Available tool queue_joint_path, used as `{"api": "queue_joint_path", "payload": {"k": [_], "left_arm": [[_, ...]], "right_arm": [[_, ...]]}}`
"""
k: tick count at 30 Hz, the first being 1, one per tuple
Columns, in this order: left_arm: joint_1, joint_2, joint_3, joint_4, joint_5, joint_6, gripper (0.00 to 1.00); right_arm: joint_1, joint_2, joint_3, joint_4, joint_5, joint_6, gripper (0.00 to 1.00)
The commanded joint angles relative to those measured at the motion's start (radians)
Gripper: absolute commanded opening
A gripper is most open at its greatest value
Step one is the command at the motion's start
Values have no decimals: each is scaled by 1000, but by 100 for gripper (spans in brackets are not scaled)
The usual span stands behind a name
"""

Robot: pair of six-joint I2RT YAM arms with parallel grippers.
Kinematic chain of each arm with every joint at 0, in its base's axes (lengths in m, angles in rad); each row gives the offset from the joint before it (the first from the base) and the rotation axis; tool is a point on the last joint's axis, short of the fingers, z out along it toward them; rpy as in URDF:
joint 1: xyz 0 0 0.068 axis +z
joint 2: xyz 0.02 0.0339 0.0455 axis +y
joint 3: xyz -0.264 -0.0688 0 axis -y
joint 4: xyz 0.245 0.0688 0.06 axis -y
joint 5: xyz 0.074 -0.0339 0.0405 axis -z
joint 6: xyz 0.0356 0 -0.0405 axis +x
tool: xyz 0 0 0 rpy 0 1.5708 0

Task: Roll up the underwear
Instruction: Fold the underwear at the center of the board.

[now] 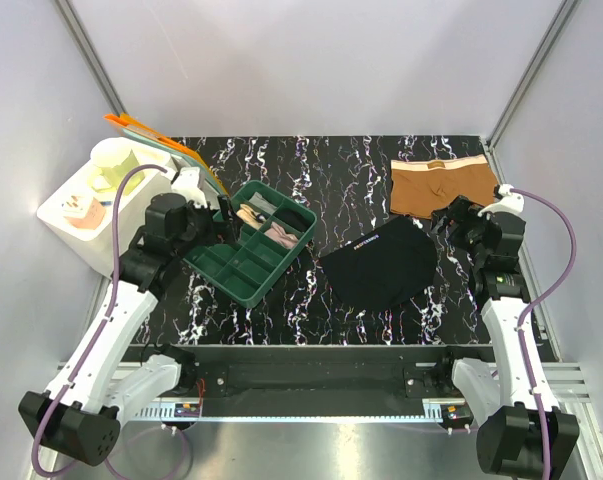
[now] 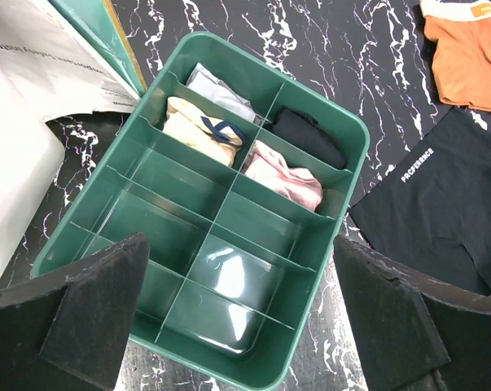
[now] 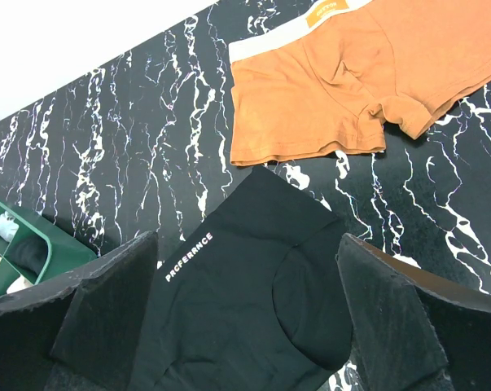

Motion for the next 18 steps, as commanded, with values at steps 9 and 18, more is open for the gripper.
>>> {"api": "queue_joint_path", "payload": {"k": [9,18], "left_arm": [[2,-13,6,18,-19,14,99],[2,7,3,6,42,25,99]], "right_arm": [[0,-9,6,15,-45,-11,91],[337,159,51,32,1,39,78]]}}
